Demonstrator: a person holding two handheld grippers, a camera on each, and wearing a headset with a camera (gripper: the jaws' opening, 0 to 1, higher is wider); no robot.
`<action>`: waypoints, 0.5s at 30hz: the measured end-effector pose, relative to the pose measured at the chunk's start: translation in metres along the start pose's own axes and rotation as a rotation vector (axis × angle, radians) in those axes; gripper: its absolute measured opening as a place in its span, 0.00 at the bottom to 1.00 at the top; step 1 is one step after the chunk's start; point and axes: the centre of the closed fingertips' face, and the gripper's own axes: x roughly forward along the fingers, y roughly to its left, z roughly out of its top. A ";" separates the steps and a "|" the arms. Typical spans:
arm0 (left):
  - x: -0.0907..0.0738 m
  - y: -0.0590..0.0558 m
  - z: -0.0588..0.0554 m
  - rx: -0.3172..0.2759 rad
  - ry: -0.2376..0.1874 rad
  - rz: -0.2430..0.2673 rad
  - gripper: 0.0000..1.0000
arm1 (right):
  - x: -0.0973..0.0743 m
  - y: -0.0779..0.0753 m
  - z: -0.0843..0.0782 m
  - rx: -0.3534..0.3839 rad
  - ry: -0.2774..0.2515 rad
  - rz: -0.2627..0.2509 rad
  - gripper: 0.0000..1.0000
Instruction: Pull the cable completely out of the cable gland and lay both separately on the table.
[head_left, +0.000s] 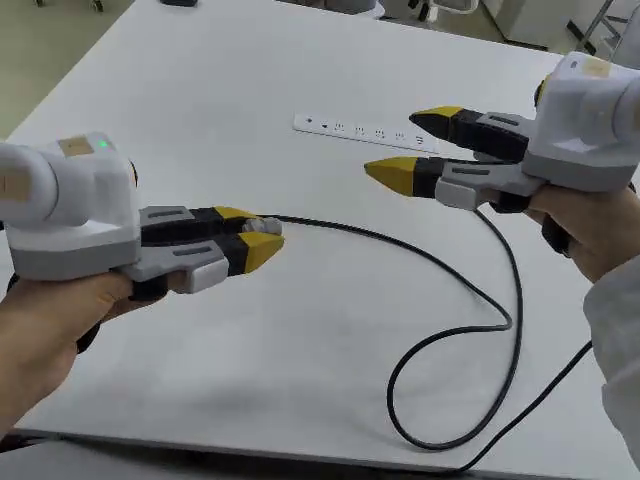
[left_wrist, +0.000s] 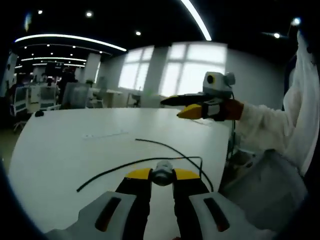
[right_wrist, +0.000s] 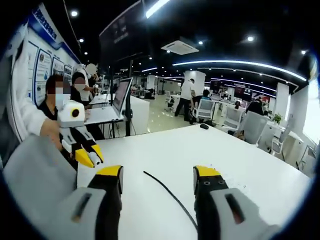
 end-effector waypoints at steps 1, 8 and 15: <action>0.005 -0.001 0.000 0.001 0.001 -0.015 0.17 | -0.008 -0.002 -0.005 0.012 0.007 -0.024 0.60; 0.051 0.011 -0.031 0.025 0.085 -0.047 0.17 | -0.069 -0.017 -0.033 0.135 -0.047 -0.183 0.60; 0.084 0.028 -0.085 0.075 0.206 0.001 0.17 | -0.105 -0.004 -0.055 0.175 -0.036 -0.240 0.60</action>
